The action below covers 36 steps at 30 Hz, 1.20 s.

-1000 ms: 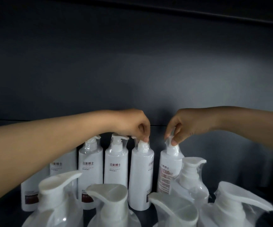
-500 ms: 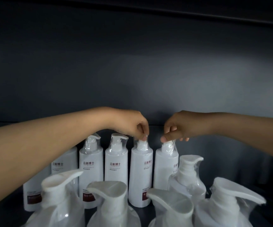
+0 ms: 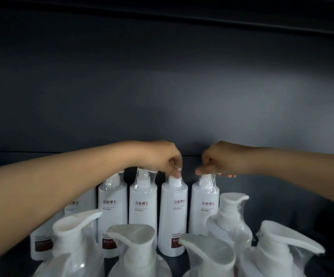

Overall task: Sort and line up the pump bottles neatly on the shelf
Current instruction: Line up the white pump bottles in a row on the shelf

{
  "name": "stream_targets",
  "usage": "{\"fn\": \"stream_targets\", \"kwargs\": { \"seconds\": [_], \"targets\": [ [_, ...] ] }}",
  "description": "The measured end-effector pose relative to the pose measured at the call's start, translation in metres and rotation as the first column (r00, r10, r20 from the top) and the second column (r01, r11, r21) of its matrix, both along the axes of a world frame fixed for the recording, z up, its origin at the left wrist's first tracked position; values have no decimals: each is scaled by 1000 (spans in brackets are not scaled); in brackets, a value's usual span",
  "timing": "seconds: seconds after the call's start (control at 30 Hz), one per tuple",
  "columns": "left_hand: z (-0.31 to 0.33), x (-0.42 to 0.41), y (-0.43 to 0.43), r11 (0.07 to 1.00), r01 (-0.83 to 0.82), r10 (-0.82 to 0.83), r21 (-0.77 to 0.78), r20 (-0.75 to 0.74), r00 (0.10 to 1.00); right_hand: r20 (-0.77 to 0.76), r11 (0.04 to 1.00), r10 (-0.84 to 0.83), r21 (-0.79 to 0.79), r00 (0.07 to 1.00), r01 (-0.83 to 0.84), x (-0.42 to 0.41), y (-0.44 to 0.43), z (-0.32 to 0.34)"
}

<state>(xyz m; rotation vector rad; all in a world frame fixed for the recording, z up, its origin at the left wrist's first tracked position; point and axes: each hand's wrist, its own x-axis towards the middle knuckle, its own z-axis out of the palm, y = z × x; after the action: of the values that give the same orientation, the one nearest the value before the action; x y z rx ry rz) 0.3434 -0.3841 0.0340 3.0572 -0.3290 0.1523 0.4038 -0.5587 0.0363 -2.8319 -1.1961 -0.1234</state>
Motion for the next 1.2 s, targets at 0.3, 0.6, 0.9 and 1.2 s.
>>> {"fn": "stream_targets", "kwargs": {
  "seconds": [0.3, 0.6, 0.9, 1.2],
  "targets": [
    [6, -4, 2, 999, 26, -26, 40, -15, 1000, -189, 996, 90, 22, 978, -87, 0, -6, 5],
    [3, -2, 3, 990, 20, -29, 142, 66, 997, -267, 965, 167, 243, 949, -102, 9, 7, -7],
    [-3, -1, 0, 984, 62, -79, 169, 98, 992, -348, 955, 147, 292, 926, -42, 18, -4, -13],
    [-3, -10, 4, 975, 51, -84, 216, 145, 986, -197, 998, 63, 24, 978, -59, 8, -5, 1]
  ]
}}
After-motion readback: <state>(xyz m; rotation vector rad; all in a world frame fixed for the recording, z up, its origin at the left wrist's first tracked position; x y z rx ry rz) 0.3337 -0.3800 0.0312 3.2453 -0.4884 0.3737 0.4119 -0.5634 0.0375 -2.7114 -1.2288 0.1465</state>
